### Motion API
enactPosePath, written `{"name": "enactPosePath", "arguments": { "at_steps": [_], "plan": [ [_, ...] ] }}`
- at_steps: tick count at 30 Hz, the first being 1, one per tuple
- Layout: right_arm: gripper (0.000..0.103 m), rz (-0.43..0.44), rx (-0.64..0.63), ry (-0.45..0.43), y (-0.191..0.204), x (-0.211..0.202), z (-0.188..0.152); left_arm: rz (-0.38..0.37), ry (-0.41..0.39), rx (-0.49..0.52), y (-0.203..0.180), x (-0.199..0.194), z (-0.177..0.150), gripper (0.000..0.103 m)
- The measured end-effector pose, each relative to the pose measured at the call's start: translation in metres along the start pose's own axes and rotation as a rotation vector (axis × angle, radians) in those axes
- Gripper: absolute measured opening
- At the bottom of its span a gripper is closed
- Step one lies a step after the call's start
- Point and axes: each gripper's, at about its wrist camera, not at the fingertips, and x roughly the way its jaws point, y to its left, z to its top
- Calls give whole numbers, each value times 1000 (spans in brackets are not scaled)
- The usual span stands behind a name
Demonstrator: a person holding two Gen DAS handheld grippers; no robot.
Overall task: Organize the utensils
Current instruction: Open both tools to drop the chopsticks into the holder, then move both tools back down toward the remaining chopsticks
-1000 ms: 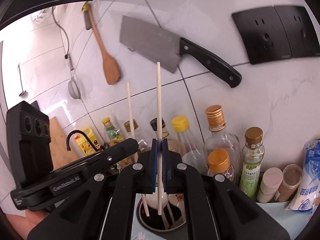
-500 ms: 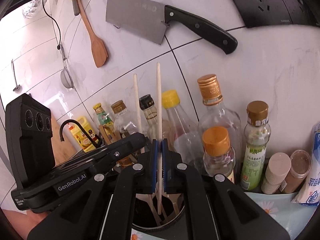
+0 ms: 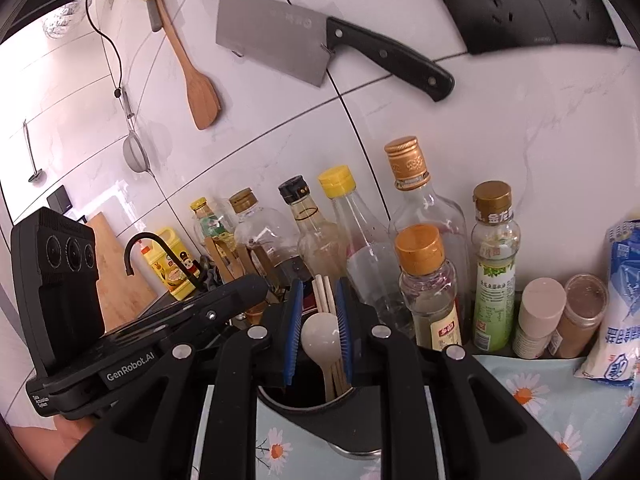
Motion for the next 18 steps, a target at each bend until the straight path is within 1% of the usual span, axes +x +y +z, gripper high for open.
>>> {"name": "enactPosePath", "arguments": {
  "at_steps": [4, 7, 9, 10, 12, 13, 14, 15, 16, 18],
  "plan": [
    [22, 0, 11, -2, 4, -12, -3, -5, 1, 19, -6, -13, -4, 6],
    [22, 2, 24, 3, 7, -21, -7, -1, 6, 36, -12, -21, -8, 6],
    [26, -5, 24, 8, 10, -28, -10, 3, 11, 46, -15, -27, -13, 6],
    [31, -9, 26, 12, 11, -32, -13, 2, 18, 52, -17, -29, -16, 7],
    [32, -14, 31, 26, 12, -37, -17, 9, 30, 64, -20, -33, -21, 7],
    [32, -15, 34, 33, 12, -40, -20, 9, 42, 69, -21, -36, -24, 9],
    [32, -17, 36, 39, 12, -43, -23, 11, 54, 71, -22, -39, -28, 19],
    [32, -22, 37, 48, 13, -46, -27, 11, 62, 71, -22, -40, -31, 32],
    [32, -29, 37, 56, 14, -49, -30, 4, 78, 72, -22, -43, -35, 35],
    [33, -40, 46, 69, 15, -54, -39, 4, 104, 78, -23, -46, -43, 35]
  ]
}}
